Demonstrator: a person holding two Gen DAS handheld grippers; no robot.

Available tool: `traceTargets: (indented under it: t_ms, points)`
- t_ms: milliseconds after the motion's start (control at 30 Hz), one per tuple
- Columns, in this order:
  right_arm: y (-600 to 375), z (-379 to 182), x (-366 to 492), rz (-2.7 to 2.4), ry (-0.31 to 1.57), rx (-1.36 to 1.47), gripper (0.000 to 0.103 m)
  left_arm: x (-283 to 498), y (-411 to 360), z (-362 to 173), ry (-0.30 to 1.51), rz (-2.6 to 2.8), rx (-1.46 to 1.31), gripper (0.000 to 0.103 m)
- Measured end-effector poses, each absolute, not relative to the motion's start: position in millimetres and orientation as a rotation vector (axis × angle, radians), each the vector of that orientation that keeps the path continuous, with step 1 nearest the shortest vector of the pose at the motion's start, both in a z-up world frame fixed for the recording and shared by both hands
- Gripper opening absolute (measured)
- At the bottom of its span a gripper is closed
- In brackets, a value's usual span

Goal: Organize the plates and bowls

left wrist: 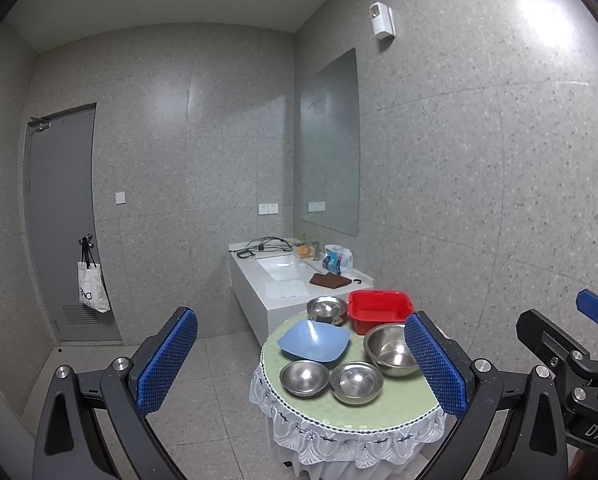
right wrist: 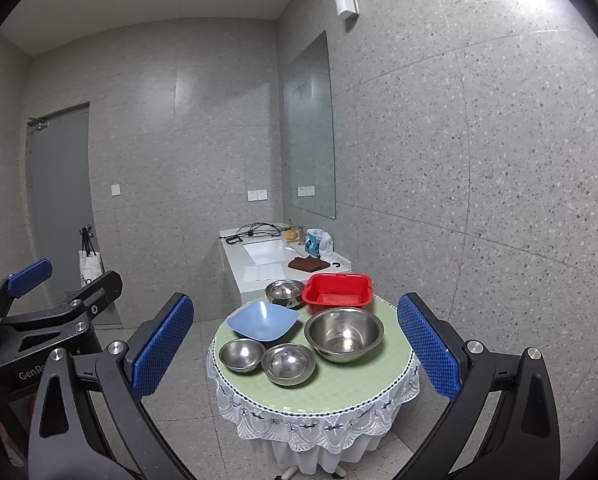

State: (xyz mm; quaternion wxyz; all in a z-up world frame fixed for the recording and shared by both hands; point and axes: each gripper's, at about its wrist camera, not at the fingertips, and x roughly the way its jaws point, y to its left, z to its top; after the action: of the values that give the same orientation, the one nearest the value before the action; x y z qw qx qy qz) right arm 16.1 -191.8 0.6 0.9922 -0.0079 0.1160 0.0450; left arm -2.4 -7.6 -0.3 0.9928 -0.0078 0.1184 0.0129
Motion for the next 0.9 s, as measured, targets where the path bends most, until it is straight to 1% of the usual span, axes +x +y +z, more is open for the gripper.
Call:
traceTargets:
  t_ms: [900]
  points:
    - [-191.5, 1.9, 16.4, 0.094, 0.227, -0.016, 0.103, -1.2, -7.4, -1.8, 0.239, 0.025, -0.013, 0.102]
